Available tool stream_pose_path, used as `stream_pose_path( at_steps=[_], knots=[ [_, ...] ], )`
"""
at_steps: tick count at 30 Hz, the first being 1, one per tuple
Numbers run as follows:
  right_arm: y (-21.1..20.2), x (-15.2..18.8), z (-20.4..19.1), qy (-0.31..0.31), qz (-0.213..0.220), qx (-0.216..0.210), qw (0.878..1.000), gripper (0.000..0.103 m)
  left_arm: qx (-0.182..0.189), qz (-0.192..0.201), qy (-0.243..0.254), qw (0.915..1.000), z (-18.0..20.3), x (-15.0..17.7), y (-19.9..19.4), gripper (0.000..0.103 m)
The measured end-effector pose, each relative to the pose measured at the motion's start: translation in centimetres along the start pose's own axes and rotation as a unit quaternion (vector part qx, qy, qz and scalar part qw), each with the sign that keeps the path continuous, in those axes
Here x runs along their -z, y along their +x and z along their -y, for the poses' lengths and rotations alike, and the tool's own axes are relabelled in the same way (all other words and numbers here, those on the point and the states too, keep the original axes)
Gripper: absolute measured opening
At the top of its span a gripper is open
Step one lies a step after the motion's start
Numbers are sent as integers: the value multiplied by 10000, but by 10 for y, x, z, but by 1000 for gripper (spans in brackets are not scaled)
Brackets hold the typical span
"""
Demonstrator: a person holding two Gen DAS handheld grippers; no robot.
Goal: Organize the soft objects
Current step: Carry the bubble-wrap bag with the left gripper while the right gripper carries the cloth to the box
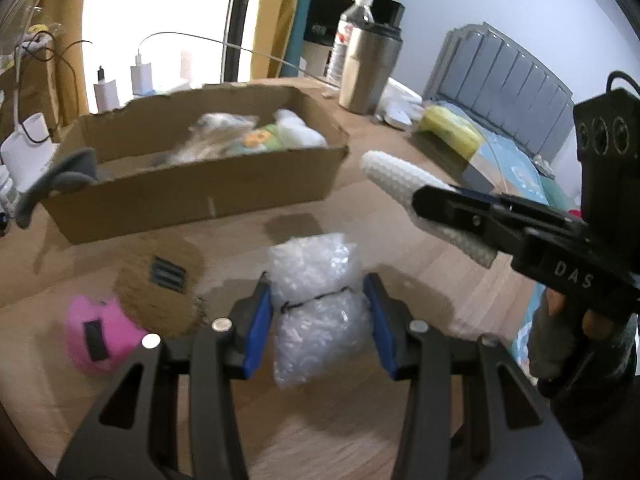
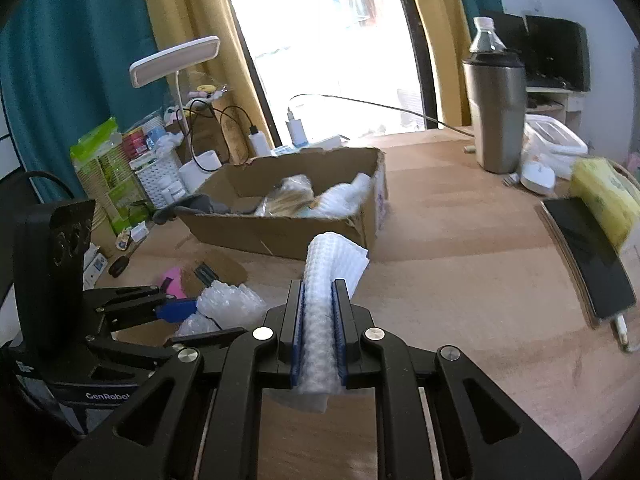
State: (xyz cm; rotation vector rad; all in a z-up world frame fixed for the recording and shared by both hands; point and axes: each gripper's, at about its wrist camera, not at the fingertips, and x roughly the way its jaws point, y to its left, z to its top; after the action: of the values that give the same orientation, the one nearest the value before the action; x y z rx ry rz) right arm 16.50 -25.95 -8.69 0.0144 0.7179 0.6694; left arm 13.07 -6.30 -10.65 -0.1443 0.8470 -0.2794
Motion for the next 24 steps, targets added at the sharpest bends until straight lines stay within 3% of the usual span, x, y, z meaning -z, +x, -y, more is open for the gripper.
stream_pose_path(
  at_steps=[24],
  knots=[
    [40, -58, -42, -454, 93, -259, 9986, 15, -527, 704, -452, 9951, -82, -50, -43, 46]
  ],
)
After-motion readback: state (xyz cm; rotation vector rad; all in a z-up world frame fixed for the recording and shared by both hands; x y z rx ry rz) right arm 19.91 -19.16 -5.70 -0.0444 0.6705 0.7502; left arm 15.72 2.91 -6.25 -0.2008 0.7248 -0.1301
